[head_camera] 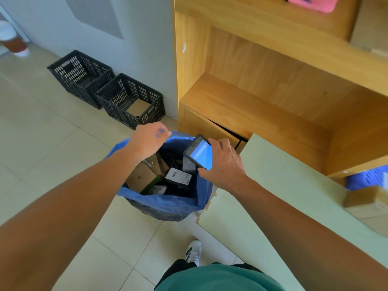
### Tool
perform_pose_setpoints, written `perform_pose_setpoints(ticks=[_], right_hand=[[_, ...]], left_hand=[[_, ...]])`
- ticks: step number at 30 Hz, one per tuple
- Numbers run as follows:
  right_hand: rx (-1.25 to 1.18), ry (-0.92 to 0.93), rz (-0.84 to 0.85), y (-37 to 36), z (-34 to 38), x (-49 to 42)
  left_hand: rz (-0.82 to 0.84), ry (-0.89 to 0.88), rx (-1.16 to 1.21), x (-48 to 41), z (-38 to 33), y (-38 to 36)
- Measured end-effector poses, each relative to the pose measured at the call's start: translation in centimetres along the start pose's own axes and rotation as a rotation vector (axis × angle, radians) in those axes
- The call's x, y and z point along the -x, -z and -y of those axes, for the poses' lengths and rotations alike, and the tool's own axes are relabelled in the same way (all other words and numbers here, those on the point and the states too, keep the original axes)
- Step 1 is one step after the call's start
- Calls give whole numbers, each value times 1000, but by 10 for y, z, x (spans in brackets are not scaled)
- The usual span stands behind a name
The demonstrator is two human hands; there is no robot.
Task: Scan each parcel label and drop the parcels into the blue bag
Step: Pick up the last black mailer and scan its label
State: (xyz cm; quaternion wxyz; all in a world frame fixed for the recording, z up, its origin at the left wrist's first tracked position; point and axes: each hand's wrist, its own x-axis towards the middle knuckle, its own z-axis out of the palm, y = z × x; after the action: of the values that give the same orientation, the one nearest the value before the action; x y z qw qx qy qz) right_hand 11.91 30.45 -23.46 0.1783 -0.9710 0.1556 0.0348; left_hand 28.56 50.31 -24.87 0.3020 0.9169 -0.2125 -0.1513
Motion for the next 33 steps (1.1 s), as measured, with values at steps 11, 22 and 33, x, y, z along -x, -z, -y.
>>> perform_pose_setpoints(ticks=[11, 22, 33], right_hand=[[14, -34, -20, 7, -8, 13], [-23, -151, -90, 30, -58, 46], [-58, -349, -185, 66, -151, 100]], left_hand=[[-13, -30, -62, 6, -13, -3], [46, -133, -58, -10, -67, -42], [182, -290, -105, -31, -180, -114]])
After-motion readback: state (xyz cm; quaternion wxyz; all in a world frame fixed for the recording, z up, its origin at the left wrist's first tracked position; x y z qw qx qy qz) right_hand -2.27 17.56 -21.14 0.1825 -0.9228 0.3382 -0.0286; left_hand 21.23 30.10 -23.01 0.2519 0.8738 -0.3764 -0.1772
